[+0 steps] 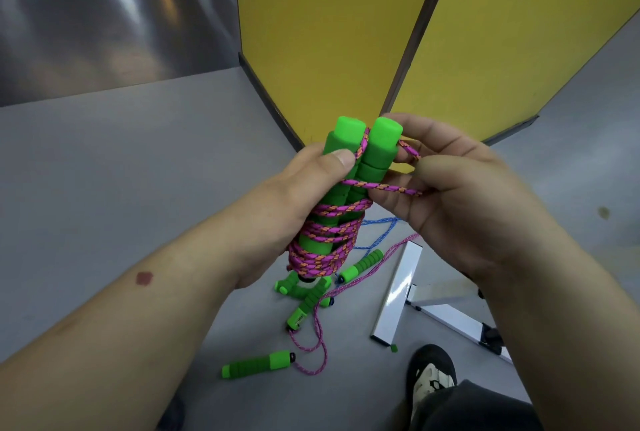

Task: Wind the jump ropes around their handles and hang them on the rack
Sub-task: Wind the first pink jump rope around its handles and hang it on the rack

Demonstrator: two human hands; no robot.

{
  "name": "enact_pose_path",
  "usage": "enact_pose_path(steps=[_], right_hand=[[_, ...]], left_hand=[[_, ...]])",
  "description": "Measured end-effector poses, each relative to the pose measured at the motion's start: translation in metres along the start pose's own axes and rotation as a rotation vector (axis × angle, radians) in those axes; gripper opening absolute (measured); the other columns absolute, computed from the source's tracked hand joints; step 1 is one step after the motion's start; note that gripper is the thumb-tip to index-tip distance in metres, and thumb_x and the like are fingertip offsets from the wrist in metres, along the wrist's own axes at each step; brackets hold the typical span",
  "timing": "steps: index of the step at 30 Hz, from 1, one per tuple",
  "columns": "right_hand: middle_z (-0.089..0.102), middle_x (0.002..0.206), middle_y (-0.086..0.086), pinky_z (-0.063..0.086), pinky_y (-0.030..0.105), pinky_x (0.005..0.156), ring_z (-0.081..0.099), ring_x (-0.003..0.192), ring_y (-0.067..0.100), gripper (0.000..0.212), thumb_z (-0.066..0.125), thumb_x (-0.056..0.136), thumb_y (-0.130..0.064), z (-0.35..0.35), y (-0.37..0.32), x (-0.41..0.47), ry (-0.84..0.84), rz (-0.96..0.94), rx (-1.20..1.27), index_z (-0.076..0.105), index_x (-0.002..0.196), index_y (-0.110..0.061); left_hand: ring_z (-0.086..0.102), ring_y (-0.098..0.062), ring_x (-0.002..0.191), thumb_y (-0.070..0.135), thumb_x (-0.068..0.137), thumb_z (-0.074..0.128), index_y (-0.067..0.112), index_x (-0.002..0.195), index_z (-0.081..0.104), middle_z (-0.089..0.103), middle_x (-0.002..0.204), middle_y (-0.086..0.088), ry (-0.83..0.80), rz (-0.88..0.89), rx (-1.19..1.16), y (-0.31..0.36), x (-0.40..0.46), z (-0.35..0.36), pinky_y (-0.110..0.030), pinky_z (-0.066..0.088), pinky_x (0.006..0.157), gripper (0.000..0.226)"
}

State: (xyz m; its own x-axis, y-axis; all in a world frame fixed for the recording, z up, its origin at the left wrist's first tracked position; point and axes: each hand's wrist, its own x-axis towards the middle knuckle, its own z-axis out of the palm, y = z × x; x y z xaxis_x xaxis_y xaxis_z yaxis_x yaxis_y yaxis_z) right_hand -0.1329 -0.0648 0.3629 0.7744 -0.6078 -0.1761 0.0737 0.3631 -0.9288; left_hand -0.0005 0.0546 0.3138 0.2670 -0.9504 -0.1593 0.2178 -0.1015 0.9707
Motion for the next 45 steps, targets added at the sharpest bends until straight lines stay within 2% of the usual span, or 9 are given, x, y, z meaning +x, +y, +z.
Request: enact_pose_path(steps=[5,8,12,18,25,32,38,43,45], right_hand=[[0.068,0.078,0.007,0.062,0.030,0.067,0.069,0.072,0.023,0.052,0.029,0.087,0.021,0.000,-0.003,-0.002,-0.050,-0.023,-0.029,0.069,0.111,-0.001],[0.075,0.090,0.014,0.061,0.032,0.069,0.070,0.077,0.026,0.037,0.039,0.093,0.014,-0.002,-0.001,-0.002,-0.058,-0.029,-0.052,0.069,0.111,0.001],[0.074,0.095,0.017,0.061,0.032,0.068,0.069,0.079,0.026,0.031,0.045,0.095,0.009,-0.004,0.001,-0.002,-0.045,-0.031,-0.056,0.069,0.110,-0.001],[0.070,0.097,0.010,0.061,0.036,0.074,0.069,0.084,0.021,0.034,0.069,0.080,-0.013,-0.002,0.006,-0.003,-0.090,-0.071,-0.173,0.068,0.113,-0.005],[0.068,0.093,0.010,0.057,0.028,0.066,0.069,0.080,0.019,0.022,0.067,0.089,-0.009,0.000,0.011,-0.001,-0.065,-0.118,-0.230,0.068,0.111,-0.006],[0.071,0.101,0.023,0.058,0.033,0.073,0.071,0.085,0.022,0.022,0.069,0.085,-0.017,0.001,0.010,-0.004,-0.139,-0.128,-0.354,0.073,0.105,-0.009],[0.073,0.109,0.020,0.061,0.040,0.080,0.071,0.098,0.029,0.034,0.050,0.088,0.002,-0.011,-0.002,-0.004,-0.325,0.066,-0.108,0.067,0.118,0.005],[0.069,0.073,0.012,0.049,0.018,0.042,0.058,0.048,0.013,0.034,0.044,0.094,0.016,-0.004,0.003,-0.002,-0.084,0.019,-0.207,0.071,0.095,-0.005],[0.057,0.085,0.019,0.045,0.016,0.040,0.052,0.049,0.012,0.037,0.043,0.093,0.017,-0.004,0.003,0.000,0.012,0.005,-0.163,0.069,0.092,-0.009]], left_hand=[[0.068,-0.023,0.122,0.048,0.091,0.056,0.023,0.139,0.059,0.072,0.130,-0.004,0.064,0.103,0.004,-0.001,0.002,0.002,-0.052,0.048,0.110,0.054],[0.071,-0.018,0.108,0.037,0.094,0.052,0.022,0.128,0.065,0.075,0.119,-0.004,0.130,0.151,-0.006,-0.002,0.000,0.009,-0.042,0.054,0.095,0.039],[0.063,-0.016,0.089,0.035,0.091,0.056,0.033,0.100,0.072,0.069,0.096,-0.002,0.214,0.225,0.022,0.000,0.000,0.013,-0.044,0.050,0.083,0.018],[0.058,-0.023,0.087,0.020,0.083,0.061,0.027,0.092,0.071,0.064,0.092,-0.008,0.171,0.249,-0.030,0.007,-0.002,0.011,-0.045,0.045,0.082,0.016],[0.049,-0.023,0.070,0.009,0.079,0.056,0.025,0.076,0.064,0.053,0.074,-0.005,0.237,0.262,-0.204,0.010,-0.006,0.016,-0.039,0.040,0.069,0.018],[0.035,-0.018,0.062,0.009,0.065,0.058,0.024,0.080,0.050,0.042,0.069,-0.002,0.346,0.296,0.063,0.011,-0.007,0.017,-0.034,0.028,0.053,0.023],[0.035,-0.028,0.072,0.000,0.061,0.060,0.028,0.074,0.056,0.042,0.077,-0.011,0.242,0.235,-0.084,0.018,-0.008,0.012,-0.044,0.028,0.062,0.031],[0.062,-0.030,0.083,-0.008,0.065,0.068,0.016,0.094,0.062,0.062,0.086,-0.011,0.081,0.210,-0.218,0.019,-0.007,0.005,-0.038,0.051,0.074,0.038],[0.064,-0.029,0.091,-0.003,0.074,0.065,0.017,0.105,0.063,0.069,0.095,-0.008,0.104,0.226,-0.247,0.018,-0.005,0.005,-0.039,0.053,0.081,0.037]])
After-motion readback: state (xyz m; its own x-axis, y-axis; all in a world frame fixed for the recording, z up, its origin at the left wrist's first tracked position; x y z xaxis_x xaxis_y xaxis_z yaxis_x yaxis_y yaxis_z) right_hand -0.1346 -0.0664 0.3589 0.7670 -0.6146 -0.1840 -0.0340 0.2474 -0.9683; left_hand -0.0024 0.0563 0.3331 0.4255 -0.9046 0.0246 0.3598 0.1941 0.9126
